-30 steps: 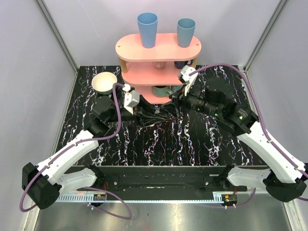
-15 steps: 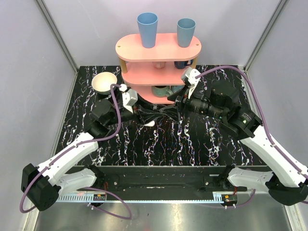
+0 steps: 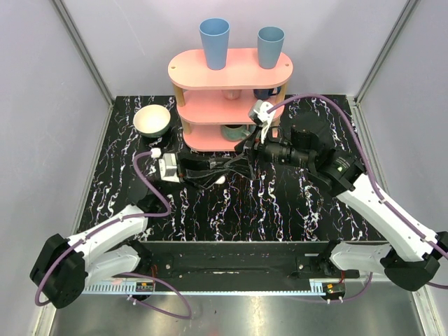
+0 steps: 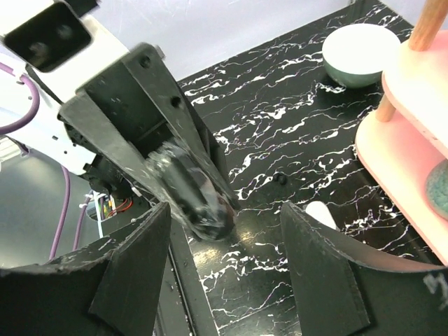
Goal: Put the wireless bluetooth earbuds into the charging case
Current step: Open the charging case.
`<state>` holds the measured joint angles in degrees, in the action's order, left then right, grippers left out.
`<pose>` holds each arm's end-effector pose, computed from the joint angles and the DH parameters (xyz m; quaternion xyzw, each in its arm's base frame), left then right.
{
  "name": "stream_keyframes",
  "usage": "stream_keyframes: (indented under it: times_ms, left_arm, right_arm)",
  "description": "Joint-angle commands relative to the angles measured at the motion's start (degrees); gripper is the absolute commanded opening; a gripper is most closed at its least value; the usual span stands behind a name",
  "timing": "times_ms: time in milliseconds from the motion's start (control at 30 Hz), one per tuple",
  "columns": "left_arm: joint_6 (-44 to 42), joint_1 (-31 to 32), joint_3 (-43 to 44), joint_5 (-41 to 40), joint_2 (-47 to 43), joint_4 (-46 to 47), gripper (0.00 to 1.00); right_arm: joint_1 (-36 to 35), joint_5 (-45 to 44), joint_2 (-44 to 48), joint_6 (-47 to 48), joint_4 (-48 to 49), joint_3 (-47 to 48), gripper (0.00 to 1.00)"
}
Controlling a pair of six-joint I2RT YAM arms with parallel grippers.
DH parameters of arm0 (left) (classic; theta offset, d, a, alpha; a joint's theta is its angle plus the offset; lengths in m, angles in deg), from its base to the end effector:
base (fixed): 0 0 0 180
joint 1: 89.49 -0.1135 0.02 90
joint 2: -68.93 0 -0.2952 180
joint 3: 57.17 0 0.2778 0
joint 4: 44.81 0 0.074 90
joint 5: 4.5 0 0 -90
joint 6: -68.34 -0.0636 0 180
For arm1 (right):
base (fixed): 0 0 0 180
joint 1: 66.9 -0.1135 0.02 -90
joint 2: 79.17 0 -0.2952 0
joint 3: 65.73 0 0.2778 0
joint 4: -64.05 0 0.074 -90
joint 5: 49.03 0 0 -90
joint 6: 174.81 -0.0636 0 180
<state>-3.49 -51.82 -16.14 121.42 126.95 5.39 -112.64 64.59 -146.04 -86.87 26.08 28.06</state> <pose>0.1627 -0.1727 0.3515 0.3439 0.3999 -0.5214 0.6708 0.1783 0.2194 0.4854 -0.4019 0.6529 0.3965 0.5049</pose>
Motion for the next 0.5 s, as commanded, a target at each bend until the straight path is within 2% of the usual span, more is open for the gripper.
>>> stream_keyframes:
  times_ms: [0,467]
  left_arm:
    - [1.3,-0.2,0.1,-1.9,-0.1,14.6,0.0]
    - [1.0,-0.2,0.5,2.2,-1.7,13.4,0.0]
  right_arm:
    - [-0.2,2.9,-2.1,-0.2,-0.3,2.5,0.72]
    - [-0.1,0.5,-3.9,1.4,1.1,4.5,0.75]
